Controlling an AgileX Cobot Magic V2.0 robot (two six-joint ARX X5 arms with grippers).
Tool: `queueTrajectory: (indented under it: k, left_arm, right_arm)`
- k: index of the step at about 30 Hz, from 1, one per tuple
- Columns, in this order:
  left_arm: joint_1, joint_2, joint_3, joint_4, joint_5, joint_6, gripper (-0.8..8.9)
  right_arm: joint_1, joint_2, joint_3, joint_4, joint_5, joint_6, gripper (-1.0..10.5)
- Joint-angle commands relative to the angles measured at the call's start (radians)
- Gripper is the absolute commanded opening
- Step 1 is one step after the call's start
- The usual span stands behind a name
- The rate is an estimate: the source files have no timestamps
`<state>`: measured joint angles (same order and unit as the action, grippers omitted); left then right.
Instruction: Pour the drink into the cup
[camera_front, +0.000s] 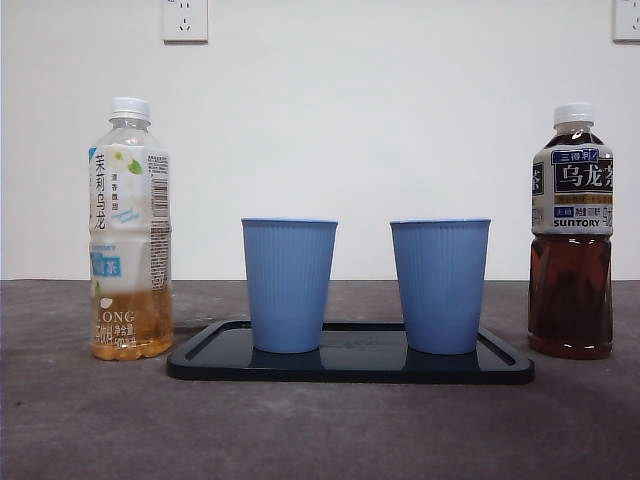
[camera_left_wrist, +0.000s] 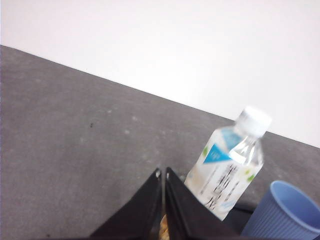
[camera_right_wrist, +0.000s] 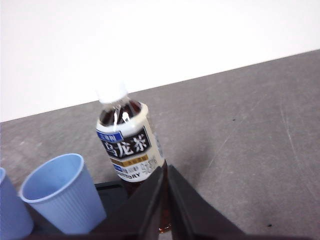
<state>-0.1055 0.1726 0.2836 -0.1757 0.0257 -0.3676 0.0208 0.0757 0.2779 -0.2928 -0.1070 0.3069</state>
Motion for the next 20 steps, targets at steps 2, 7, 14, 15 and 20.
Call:
queueTrajectory:
  k: [2, 7, 14, 15, 20]
  left_arm:
    - [-0.008, 0.108, 0.142, -0.068, 0.016, 0.015, 0.1]
    - [-0.012, 0.266, 0.312, -0.125, 0.129, 0.069, 0.1]
    - [-0.054, 0.436, 0.507, -0.211, 0.284, 0.111, 0.1]
    - [-0.062, 0.458, 0.531, -0.236, 0.322, 0.13, 0.1]
    - [-0.111, 0.541, 0.619, -0.373, 0.418, 0.22, 0.1]
  right_arm:
    - [0.003, 0.068, 0.133, -0.073, -0.039, 0.019, 0.1]
    - [0.003, 0.188, 0.315, -0.209, -0.122, -0.031, 0.1]
    - [0.003, 0.344, 0.5, -0.333, -0.317, -0.161, 0.1]
    - [0.004, 0.362, 0.521, -0.346, -0.36, -0.185, 0.1]
    - [0.063, 0.406, 0.569, -0.362, -0.418, -0.246, 0.1]
